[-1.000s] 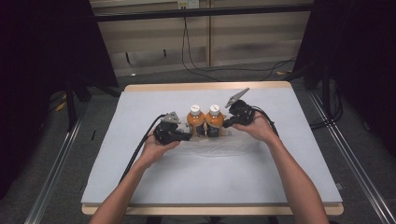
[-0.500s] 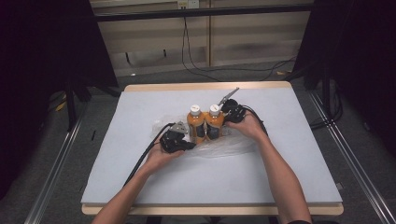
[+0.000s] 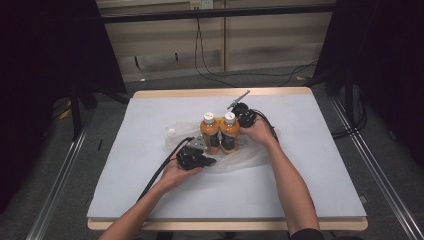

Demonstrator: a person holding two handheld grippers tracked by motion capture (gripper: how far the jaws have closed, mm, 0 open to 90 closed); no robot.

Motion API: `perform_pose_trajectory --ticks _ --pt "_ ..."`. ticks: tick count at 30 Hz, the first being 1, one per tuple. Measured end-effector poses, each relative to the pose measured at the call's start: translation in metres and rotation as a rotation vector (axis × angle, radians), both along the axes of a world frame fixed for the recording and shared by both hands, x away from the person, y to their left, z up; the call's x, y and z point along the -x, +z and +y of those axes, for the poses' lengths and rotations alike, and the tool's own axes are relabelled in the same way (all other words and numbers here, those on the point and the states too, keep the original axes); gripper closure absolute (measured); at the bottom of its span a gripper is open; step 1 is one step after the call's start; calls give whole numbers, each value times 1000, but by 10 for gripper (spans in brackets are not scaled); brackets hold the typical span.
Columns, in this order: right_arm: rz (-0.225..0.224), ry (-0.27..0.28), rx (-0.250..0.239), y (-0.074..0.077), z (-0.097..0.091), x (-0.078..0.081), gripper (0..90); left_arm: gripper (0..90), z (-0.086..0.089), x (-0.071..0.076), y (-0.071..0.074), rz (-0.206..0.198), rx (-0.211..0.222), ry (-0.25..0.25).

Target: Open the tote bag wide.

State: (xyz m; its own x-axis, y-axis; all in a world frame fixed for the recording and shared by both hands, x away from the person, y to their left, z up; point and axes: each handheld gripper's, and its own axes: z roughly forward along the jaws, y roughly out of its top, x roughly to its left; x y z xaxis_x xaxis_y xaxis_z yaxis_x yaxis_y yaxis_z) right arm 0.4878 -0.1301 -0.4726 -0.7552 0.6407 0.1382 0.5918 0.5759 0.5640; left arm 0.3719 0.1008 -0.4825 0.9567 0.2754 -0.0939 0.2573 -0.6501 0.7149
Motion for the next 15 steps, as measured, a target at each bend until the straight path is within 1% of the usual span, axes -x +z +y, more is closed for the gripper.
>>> perform_pose_trajectory --ticks 1,2,3,4,6,7,9,11,12,13,15 --pt "7 -4 -2 0 0 -1 900 900 -1 1 0 1 1 3" --pt "7 -14 -2 0 1 -3 900 900 0 0 0 -7 -8 -5" --pt "16 -20 -3 0 1 -5 900 900 0 1 1 -5 -10 -11" --pt "26 -32 -2 0 1 -6 900 900 -1 2 1 -16 -17 -13" --pt "23 -47 16 1 4 -10 900 900 -1 4 1 -14 -15 -29" --pt "25 -54 21 2 6 -12 900 900 -1 6 1 -15 -19 -29" --pt "25 -56 38 3 8 -16 900 900 0 10 3 -27 -35 -45" --pt "22 -70 43 3 10 -18 900 900 0 14 4 -46 -52 -65" --pt "20 -80 43 2 11 -19 900 900 1 15 5 -41 -70 -67" --pt "15 -81 44 2 12 -21 900 900 1 16 3 -40 -44 -70" --pt "11 -99 43 2 13 -23 900 900 2 18 3 -36 -43 -73"
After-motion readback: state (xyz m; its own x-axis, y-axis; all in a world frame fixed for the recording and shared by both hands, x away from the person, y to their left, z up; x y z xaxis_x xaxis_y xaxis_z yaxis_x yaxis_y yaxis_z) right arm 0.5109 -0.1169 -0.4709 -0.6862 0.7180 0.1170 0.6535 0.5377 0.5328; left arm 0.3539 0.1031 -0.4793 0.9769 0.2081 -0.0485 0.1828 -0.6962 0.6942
